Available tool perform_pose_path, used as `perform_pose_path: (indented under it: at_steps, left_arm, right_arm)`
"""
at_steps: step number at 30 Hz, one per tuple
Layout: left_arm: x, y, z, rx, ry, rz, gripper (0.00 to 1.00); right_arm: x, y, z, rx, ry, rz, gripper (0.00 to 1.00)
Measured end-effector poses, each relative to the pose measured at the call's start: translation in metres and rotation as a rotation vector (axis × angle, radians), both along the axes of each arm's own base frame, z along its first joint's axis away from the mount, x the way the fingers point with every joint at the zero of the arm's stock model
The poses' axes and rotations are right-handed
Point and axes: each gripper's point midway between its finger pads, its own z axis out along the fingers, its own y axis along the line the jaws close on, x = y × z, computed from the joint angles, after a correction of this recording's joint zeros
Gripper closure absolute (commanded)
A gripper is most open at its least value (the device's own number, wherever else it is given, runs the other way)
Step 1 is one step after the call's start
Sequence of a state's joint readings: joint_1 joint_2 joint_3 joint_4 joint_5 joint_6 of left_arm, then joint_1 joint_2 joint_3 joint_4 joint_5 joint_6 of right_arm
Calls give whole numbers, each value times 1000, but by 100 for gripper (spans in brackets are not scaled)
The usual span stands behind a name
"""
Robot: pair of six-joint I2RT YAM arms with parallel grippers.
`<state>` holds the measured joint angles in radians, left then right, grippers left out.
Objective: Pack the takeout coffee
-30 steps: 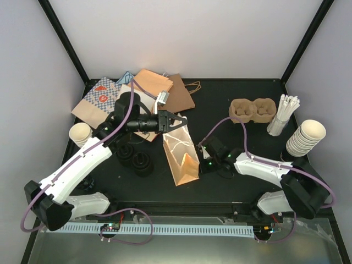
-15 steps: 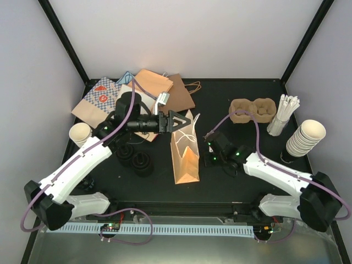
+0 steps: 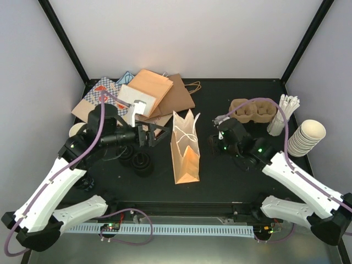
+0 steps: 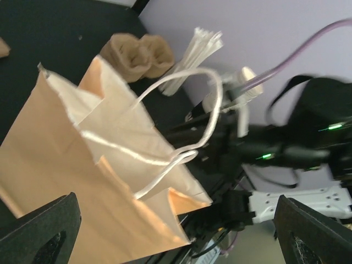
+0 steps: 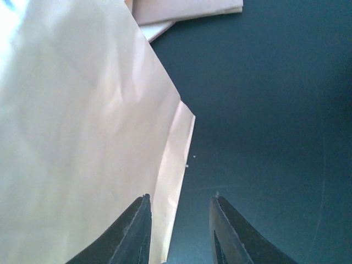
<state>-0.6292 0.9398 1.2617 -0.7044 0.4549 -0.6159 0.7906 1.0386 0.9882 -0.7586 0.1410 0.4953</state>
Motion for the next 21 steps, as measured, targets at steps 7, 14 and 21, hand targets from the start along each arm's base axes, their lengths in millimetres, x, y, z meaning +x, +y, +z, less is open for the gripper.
perform_pose_path:
  at_steps: [7, 14, 21]
  left_arm:
    - [-2, -11, -53, 140, 88, -39, 14]
    - [-6, -26, -58, 234, -38, -100, 21]
    - [-1, -33, -47, 252, -175, -127, 22]
  right_arm:
    - [-4, -2, 55, 42, -68, 30, 63]
    - [-11, 4, 105, 113, -119, 85, 55]
    - [-20, 22, 124, 247, -100, 145, 37]
